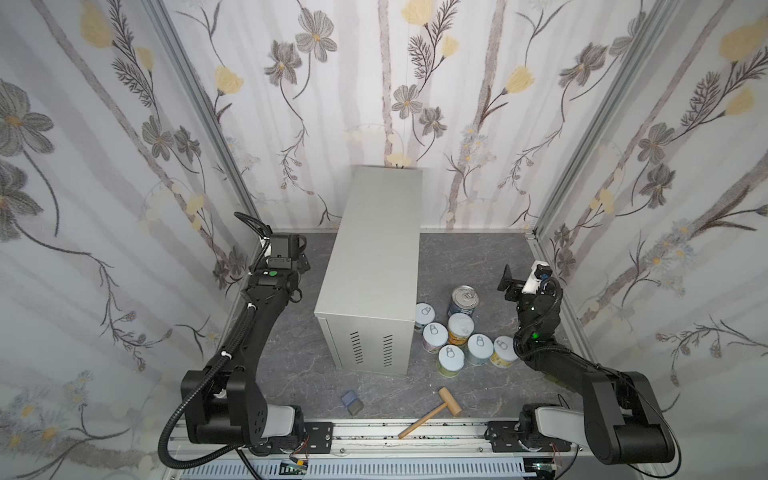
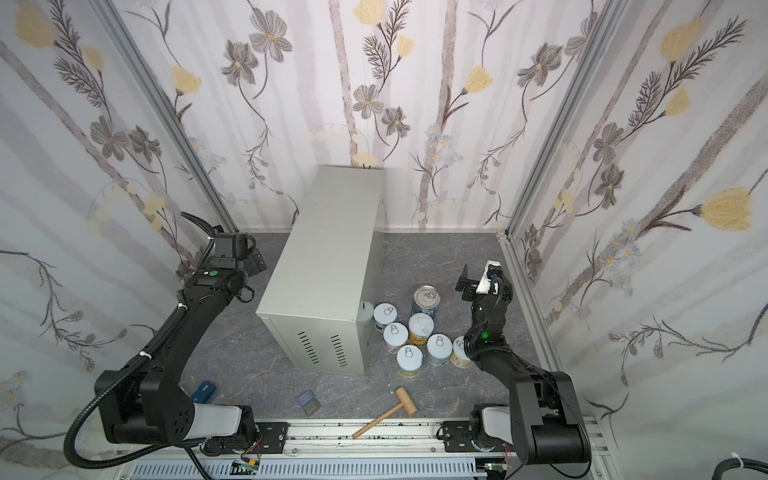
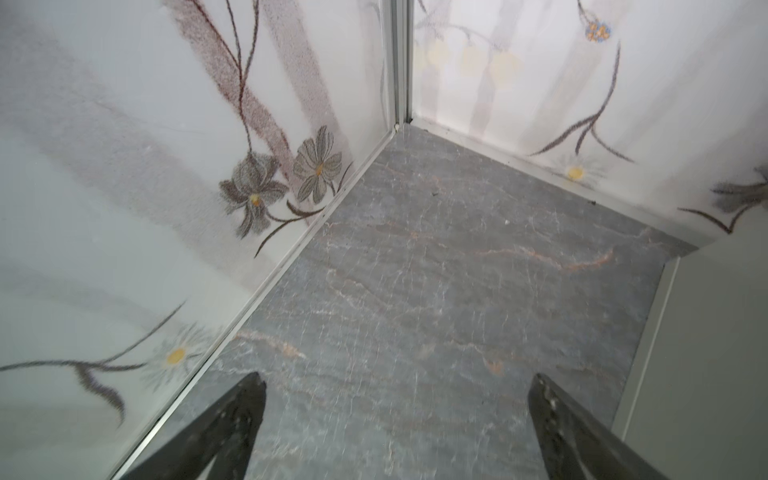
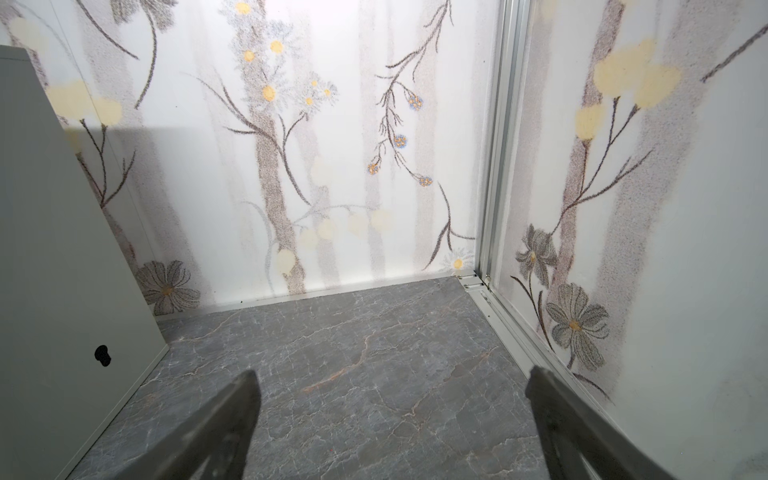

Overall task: Place and organize the canned foods onto the counter
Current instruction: 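Close the right gripper on the blue-labelled can while the left gripper nears the cabinet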

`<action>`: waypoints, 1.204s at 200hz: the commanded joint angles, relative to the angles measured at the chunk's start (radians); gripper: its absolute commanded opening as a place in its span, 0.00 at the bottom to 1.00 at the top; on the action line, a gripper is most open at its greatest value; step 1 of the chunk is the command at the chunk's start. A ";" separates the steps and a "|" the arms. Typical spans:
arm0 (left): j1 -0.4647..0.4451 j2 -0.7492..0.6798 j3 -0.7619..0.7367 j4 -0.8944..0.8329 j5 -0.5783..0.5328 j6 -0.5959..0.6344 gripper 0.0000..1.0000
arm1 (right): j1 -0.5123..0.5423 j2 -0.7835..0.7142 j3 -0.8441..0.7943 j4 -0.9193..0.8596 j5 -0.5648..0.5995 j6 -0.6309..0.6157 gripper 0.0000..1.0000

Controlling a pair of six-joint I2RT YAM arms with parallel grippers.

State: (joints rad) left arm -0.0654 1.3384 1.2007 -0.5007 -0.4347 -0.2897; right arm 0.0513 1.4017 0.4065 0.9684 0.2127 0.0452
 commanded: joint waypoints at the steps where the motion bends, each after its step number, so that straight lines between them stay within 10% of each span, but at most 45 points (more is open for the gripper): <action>1: 0.001 -0.087 0.021 -0.221 0.066 0.015 1.00 | 0.002 -0.041 0.087 -0.258 0.035 0.002 1.00; 90: 0.001 -0.501 -0.078 -0.154 0.752 0.176 1.00 | 0.173 0.091 0.662 -1.192 -0.103 0.083 1.00; 241: -0.001 -0.474 0.237 -0.396 0.703 0.108 1.00 | 0.381 0.335 0.751 -1.496 -0.037 0.168 1.00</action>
State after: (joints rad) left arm -0.0673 0.8635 1.3952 -0.8619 0.2699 -0.1871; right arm 0.4217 1.7290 1.1683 -0.5137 0.1616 0.2005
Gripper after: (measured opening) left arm 0.997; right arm 0.996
